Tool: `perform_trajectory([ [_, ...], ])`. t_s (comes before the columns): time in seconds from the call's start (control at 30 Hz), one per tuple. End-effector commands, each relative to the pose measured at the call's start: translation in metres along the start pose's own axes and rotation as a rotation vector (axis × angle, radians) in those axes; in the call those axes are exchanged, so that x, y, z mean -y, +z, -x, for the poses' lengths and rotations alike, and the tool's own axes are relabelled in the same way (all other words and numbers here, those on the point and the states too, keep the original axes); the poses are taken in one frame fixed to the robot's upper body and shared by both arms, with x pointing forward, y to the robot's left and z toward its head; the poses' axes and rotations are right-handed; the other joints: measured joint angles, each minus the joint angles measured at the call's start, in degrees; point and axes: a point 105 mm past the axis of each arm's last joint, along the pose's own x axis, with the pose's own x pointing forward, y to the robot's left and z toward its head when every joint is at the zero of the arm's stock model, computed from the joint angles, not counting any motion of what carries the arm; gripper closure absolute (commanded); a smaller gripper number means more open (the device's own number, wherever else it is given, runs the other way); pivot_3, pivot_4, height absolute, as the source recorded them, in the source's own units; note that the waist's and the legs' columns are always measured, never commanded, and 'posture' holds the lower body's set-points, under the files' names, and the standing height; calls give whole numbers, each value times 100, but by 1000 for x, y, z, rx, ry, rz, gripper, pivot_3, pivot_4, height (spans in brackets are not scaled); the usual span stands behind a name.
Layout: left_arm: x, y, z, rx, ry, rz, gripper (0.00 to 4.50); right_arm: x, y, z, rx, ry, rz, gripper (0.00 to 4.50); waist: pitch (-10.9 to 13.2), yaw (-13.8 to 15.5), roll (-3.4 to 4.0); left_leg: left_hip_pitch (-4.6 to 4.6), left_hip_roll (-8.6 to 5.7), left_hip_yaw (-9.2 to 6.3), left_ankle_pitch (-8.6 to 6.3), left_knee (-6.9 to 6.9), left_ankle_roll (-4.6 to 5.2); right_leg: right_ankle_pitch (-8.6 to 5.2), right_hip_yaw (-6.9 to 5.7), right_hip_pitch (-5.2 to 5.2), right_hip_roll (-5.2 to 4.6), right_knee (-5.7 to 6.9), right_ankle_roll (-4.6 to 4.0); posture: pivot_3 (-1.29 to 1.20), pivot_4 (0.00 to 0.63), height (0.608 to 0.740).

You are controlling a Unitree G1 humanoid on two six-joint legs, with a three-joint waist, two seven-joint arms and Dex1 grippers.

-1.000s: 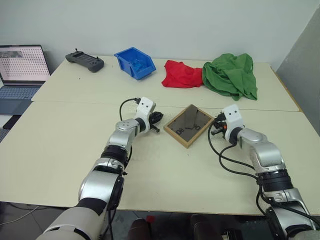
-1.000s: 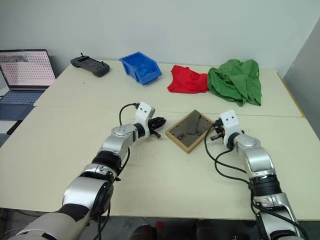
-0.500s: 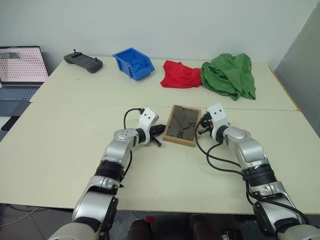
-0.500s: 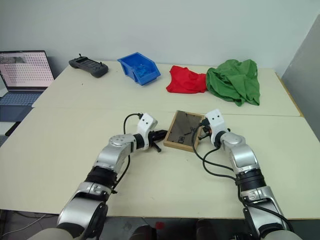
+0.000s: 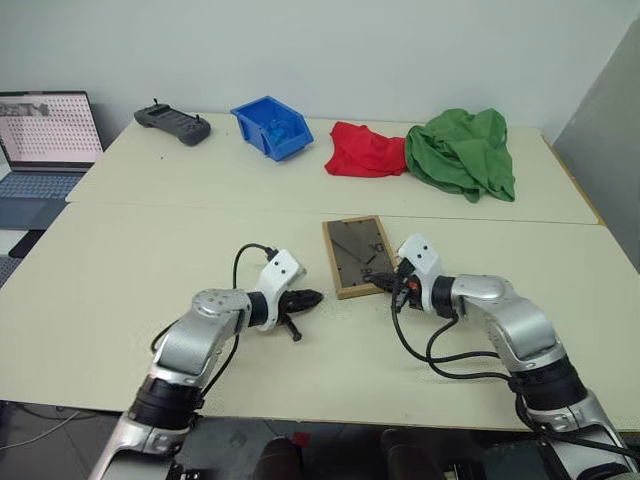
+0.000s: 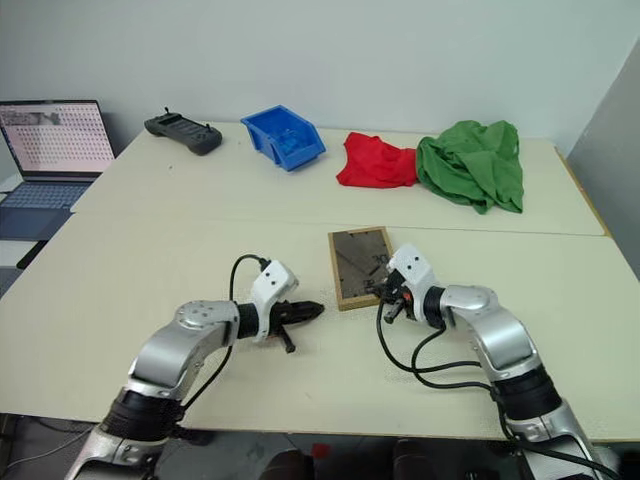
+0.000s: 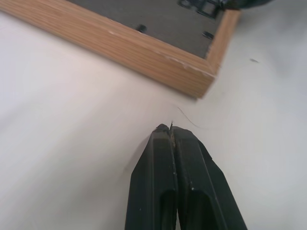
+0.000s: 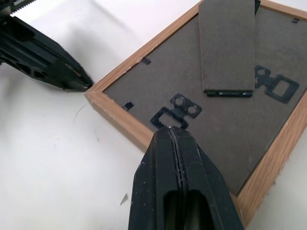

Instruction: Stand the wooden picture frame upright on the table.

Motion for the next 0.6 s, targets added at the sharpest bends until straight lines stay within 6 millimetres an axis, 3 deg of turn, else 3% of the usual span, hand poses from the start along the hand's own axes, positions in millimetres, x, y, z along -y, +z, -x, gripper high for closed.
perform_trajectory([
  [0.03,-16,8,8,22,74,-22,4433,37,28,7,124,-196,-7,4500,0,2,0,0,0,-1,0,0,0,0,-1,0,0,0,0,0,150,740],
  [0.17,-46,18,-1,51,199,-16,4433,74,24,4,90,-374,0,4500,1,22,-2,-1,-2,1,0,3,-1,0,0,-1,-1,3,0,0,150,740],
  [0.27,-60,26,-16,68,245,-23,4433,84,13,-5,35,-405,27,4500,0,36,-3,-4,-4,1,0,2,0,0,-3,1,-3,-7,0,0,150,740],
  [0.47,-54,38,-45,100,197,-32,4433,63,5,-34,33,-266,10,4500,-1,-17,-3,-5,-2,9,1,-5,-1,1,1,-1,-3,-15,-1,0,150,740],
  [0.6,-40,39,-48,96,134,-47,4433,44,14,-35,101,-165,-29,4500,-1,-24,-2,0,1,7,1,-5,-1,1,0,-2,-1,-4,-1,0,150,740],
])
